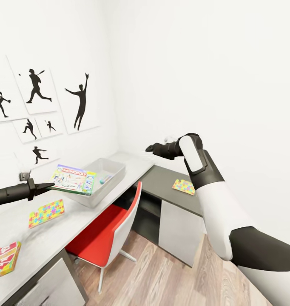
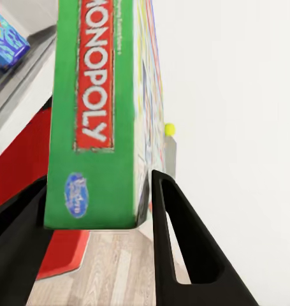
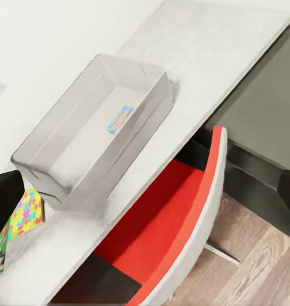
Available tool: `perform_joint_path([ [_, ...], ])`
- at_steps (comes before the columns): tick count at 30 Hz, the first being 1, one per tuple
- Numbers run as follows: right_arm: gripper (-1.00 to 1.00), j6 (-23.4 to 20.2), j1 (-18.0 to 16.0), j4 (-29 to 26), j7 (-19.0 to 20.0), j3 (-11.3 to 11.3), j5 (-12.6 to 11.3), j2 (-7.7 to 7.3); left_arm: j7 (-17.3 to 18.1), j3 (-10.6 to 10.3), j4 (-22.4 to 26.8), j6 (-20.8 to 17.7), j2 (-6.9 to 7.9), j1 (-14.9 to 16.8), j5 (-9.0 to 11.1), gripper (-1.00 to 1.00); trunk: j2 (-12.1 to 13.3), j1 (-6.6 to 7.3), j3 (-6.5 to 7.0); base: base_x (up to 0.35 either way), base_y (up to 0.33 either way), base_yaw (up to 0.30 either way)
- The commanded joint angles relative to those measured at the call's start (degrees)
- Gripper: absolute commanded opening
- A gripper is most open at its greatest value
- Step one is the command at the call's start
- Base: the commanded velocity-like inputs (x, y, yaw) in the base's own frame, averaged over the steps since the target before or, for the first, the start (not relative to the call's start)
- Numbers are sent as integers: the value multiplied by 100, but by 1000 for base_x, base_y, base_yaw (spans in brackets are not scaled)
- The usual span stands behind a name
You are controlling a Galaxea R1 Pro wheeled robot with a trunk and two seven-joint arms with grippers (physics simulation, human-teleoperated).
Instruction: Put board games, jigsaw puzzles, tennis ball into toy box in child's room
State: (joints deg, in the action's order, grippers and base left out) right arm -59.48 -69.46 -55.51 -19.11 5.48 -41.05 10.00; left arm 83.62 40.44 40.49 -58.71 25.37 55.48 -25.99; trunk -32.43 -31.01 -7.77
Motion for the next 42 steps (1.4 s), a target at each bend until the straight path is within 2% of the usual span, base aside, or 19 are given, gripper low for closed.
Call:
perform_joint_path([
  [1, 100, -10, -6, -4, -58, 21, -52, 0, 50, 21, 3, -61, -9, 11, -46, -100, -10, -4, -15, 147, 0, 258],
  [12, 100, 6, 1, -4, -58, 85, -74, 0, 40, 8, 3, -44, -46, 16, -55, -100, -10, -4, -25, 256, -11, 75],
  [26, 100, -2, 35, -4, -58, 85, -79, 0, 30, 0, 3, -32, -55, 16, -63, -100, -10, -4, 4, 309, -77, -79],
  [37, 100, -11, 38, -4, -58, 85, -79, 0, -550, -8, 3, -30, -33, 16, -51, -100, -10, -4, 4, 271, -24, -2],
  [42, 100, -17, 46, -4, -57, 85, -74, 0, -667, -7, 3, -20, -9, 16, -47, -100, -10, -4, 4, 74, -1, 0],
])
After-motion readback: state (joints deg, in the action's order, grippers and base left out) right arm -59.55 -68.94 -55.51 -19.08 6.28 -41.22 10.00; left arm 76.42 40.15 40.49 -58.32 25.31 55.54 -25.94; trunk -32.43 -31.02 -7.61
